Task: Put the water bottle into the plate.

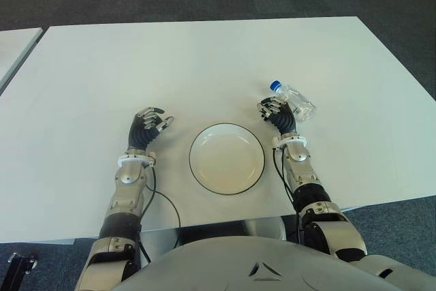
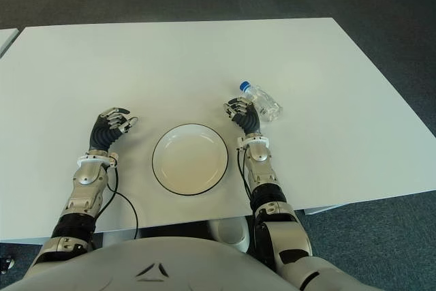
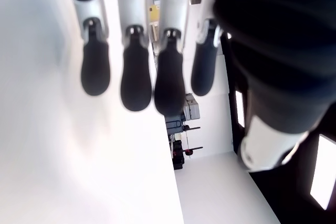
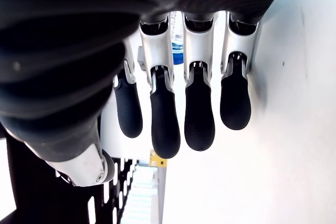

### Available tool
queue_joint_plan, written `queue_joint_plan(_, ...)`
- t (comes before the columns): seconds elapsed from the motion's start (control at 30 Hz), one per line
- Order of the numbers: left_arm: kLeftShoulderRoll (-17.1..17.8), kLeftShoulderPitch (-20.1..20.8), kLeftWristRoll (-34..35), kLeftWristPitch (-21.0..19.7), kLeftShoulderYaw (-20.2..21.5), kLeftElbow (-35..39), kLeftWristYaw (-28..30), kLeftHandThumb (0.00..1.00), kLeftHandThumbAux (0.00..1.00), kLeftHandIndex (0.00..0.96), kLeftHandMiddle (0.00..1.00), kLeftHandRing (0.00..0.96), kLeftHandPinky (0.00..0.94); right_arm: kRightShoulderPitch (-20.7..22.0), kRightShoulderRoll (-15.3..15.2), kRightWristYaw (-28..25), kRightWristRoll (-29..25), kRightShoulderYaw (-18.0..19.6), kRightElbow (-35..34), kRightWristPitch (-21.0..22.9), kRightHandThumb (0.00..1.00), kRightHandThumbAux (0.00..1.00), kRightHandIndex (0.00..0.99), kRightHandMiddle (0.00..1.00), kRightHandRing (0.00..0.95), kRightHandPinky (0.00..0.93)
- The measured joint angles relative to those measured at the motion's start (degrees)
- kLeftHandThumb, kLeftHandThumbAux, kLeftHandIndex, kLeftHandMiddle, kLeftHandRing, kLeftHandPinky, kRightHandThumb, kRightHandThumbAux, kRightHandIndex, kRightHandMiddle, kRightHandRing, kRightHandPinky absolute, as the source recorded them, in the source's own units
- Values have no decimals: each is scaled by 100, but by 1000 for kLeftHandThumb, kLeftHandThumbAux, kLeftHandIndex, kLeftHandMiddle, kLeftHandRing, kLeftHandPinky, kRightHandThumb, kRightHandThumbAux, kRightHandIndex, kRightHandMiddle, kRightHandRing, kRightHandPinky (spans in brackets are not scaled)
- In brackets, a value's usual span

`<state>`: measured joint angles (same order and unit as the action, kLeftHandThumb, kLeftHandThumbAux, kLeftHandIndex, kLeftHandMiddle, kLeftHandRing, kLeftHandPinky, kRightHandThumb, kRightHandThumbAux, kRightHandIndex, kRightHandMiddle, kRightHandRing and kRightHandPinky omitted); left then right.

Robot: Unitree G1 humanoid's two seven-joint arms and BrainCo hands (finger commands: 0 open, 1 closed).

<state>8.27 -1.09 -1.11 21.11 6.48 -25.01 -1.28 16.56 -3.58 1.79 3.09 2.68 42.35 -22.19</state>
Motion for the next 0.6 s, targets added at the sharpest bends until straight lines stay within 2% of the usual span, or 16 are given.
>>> queue_joint_plan(0.23,4,0,-16,20,-17,0,0,705,718,435,682,682,666,-25,-24,187,210,-84,-15,-24,709,728,433,613,627,607)
queue_joint_plan(0.47,5,-3,-9,17,-17,0,0,704,718,435,679,680,658,-122,-68,966,988,-402,-379,-74,709,727,433,637,654,640)
queue_joint_plan(0.6,2,0,-4,15,-21,0,1,704,718,435,674,672,653,-121,-141,1477,1504,-617,-451,-249,709,727,433,657,667,650)
